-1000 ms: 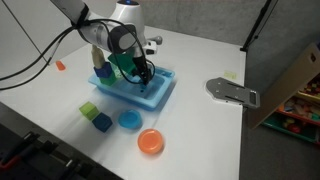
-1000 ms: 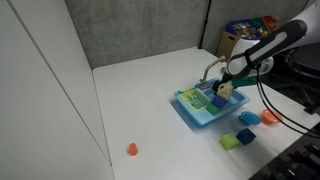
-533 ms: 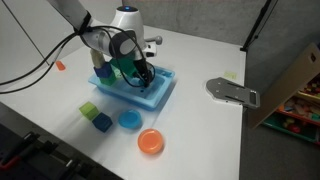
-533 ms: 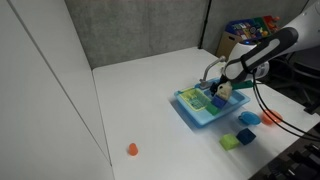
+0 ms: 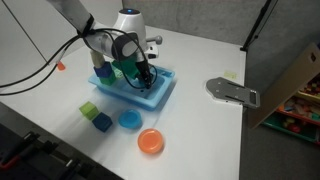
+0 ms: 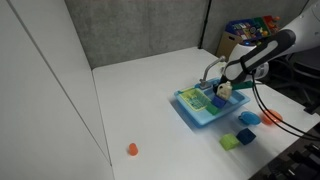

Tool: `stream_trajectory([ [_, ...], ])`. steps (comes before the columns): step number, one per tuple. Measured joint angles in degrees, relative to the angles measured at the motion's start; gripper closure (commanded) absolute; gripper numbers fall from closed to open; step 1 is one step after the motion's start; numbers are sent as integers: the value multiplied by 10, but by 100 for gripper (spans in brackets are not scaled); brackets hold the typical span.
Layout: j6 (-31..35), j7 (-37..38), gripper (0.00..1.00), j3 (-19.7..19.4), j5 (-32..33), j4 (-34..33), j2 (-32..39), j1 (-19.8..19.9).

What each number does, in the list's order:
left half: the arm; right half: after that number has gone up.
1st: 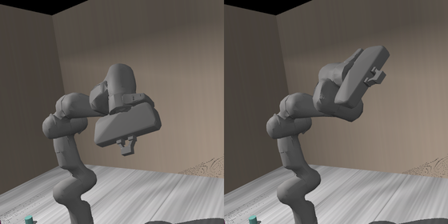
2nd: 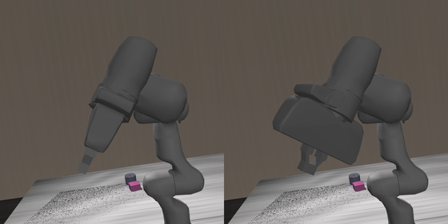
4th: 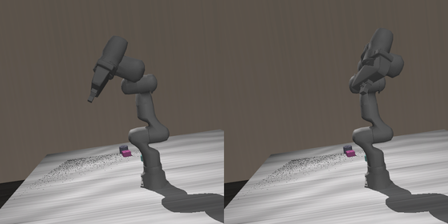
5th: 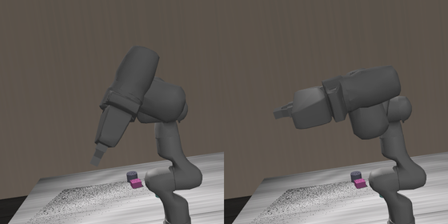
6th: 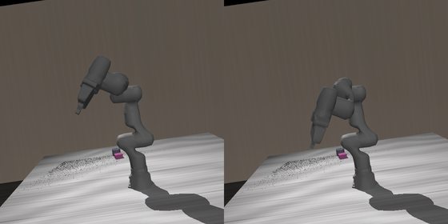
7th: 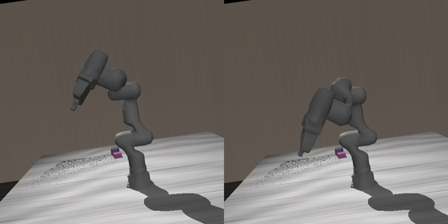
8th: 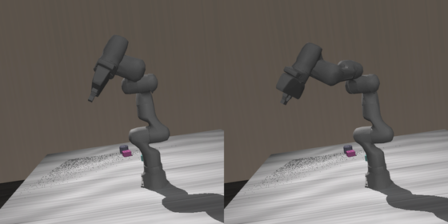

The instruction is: Take the blue cup out of the toy sink and put it on the orange plate

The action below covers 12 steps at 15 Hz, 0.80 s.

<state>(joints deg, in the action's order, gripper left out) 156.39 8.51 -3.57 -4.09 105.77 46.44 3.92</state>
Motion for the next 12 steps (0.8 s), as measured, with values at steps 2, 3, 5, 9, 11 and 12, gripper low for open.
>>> stream_trajectory([
  [2,0,0,83,0,0,-1,-4,-1],
  [3,0,0,83,0,0,-1,-9,-2],
  [5,-5,0,83,-1,0,0,-25,-5],
  [9,-31,0,83,-2,0,12,-70,-12],
  [11,-56,0,83,-6,0,22,-94,-14],
  [12,-69,0,83,-9,1,27,-105,-15],
])
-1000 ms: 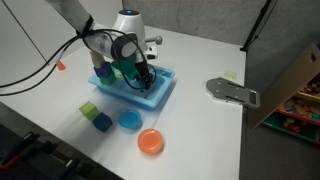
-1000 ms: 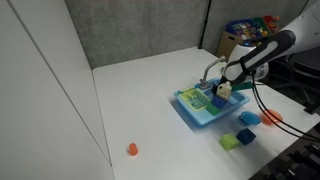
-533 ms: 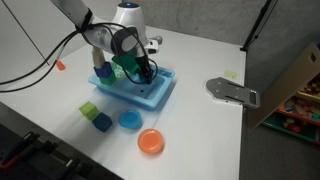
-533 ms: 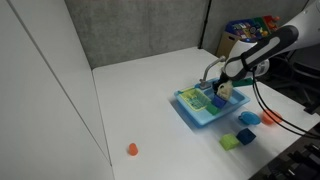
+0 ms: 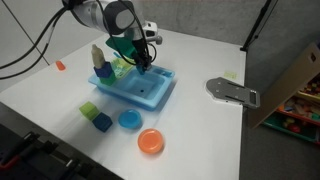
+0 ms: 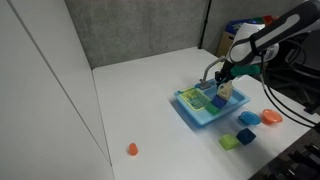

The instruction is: Take the blue cup out of the toy sink and put it on the orange plate

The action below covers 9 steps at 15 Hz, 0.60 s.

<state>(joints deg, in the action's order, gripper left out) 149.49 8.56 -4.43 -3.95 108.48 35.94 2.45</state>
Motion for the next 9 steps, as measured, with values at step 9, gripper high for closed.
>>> stream_trajectory([
  [9,-140,0,83,-39,38,60,-109,1],
])
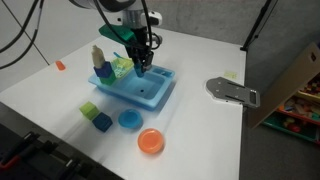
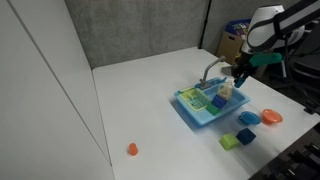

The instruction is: Take the blue cup out of the toy sink and put it on the orange plate

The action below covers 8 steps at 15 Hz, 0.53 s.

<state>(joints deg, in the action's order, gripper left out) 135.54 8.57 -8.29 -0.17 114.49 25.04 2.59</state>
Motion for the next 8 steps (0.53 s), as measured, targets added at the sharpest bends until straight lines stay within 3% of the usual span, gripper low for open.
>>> stream_trajectory([
  [8,-59,-1,83,-15,23,73,-71,23],
])
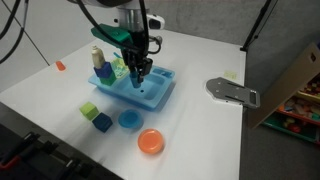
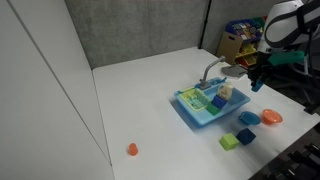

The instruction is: Take the blue cup out of the toy sink and put it on the orange plate

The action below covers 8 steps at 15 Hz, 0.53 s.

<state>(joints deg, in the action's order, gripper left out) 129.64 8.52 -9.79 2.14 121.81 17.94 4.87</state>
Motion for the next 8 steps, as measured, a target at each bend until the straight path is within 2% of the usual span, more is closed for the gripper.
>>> stream_trajectory([
  [8,9,0,83,-19,0,52,-4,31],
])
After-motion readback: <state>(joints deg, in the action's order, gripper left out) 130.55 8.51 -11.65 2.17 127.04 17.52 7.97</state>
